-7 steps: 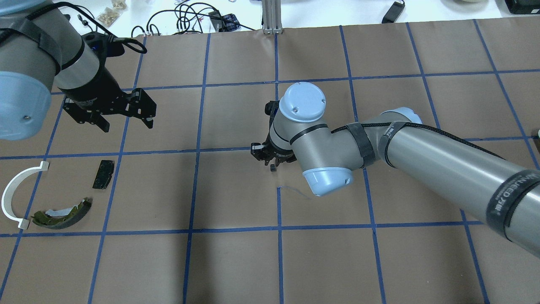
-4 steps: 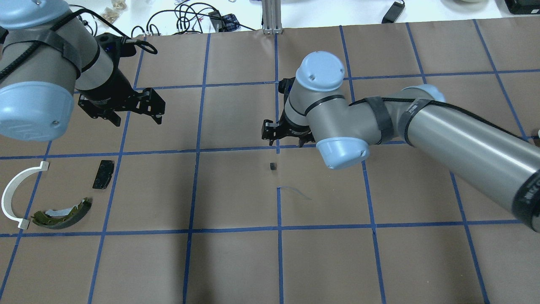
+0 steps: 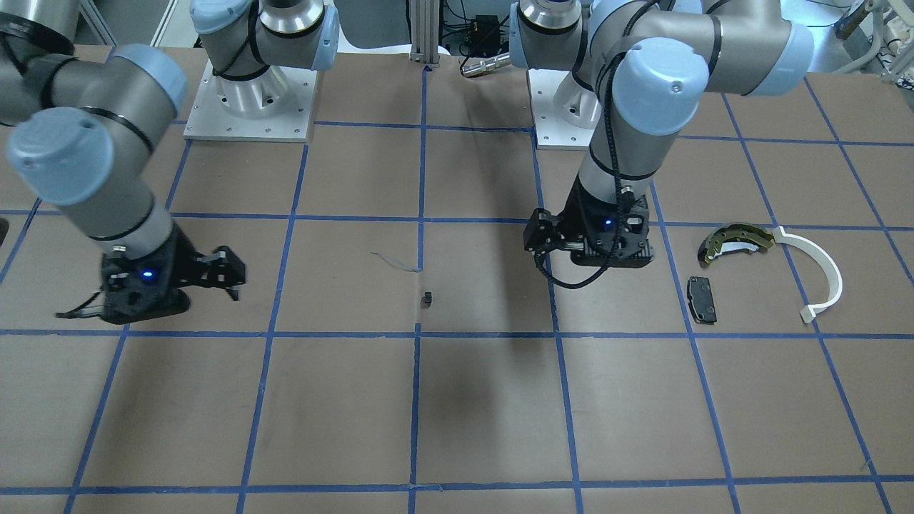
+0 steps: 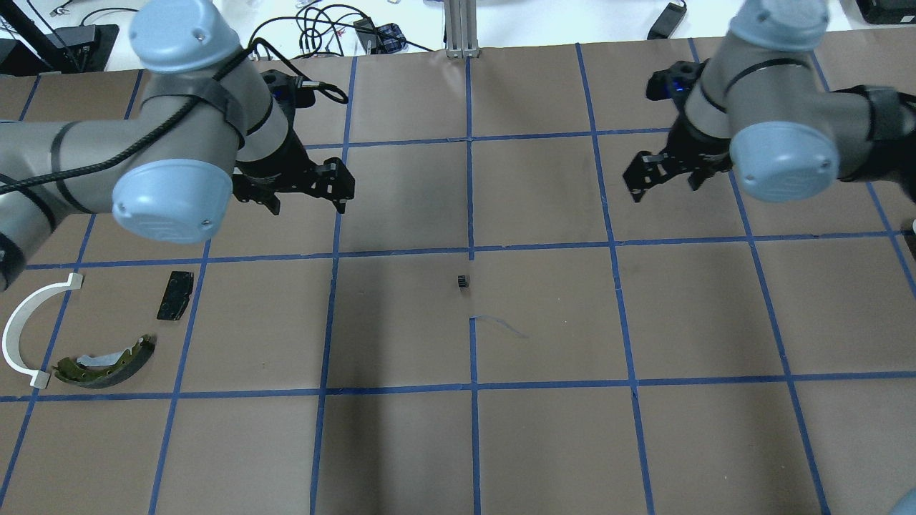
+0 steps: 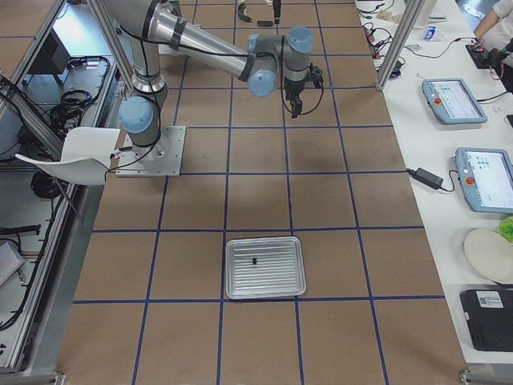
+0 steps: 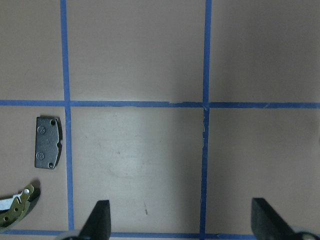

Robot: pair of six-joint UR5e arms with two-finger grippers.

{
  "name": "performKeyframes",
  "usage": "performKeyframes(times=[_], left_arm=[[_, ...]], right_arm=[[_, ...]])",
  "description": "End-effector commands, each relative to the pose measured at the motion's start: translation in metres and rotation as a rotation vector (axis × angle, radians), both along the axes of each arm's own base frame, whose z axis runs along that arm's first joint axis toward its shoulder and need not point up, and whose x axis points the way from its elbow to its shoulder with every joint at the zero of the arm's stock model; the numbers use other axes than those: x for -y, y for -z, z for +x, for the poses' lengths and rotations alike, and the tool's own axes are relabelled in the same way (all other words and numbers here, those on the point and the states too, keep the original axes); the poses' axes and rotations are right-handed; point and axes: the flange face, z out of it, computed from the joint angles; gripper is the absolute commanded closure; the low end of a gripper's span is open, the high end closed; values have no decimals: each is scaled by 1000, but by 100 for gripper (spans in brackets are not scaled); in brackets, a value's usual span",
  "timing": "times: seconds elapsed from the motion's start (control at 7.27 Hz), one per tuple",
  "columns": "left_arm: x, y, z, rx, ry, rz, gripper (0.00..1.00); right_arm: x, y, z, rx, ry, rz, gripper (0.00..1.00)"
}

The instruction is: Place bearing gear from tray to pile

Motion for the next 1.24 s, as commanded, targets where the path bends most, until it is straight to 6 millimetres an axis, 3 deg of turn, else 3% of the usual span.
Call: performKeyframes(times=[0.0, 0.28, 0.55, 0.96, 1.1], left_arm=[[-2, 41, -73, -19, 19, 10, 0], [5, 80, -106, -71, 15, -1, 0], [5, 115, -129, -69, 4, 20, 0], [-4, 152, -157, -58, 29, 48, 0], [-8, 161, -163, -54, 36, 63, 5]], right_arm=[[-17, -11, -142, -56, -194, 12, 0], [-50, -12, -253, -106, -163, 34, 0], [-82, -5, -336, -144, -261, 17, 0], [-104, 75, -437, -131, -404, 43, 0], [-115, 88, -463, -123, -420, 50, 2]])
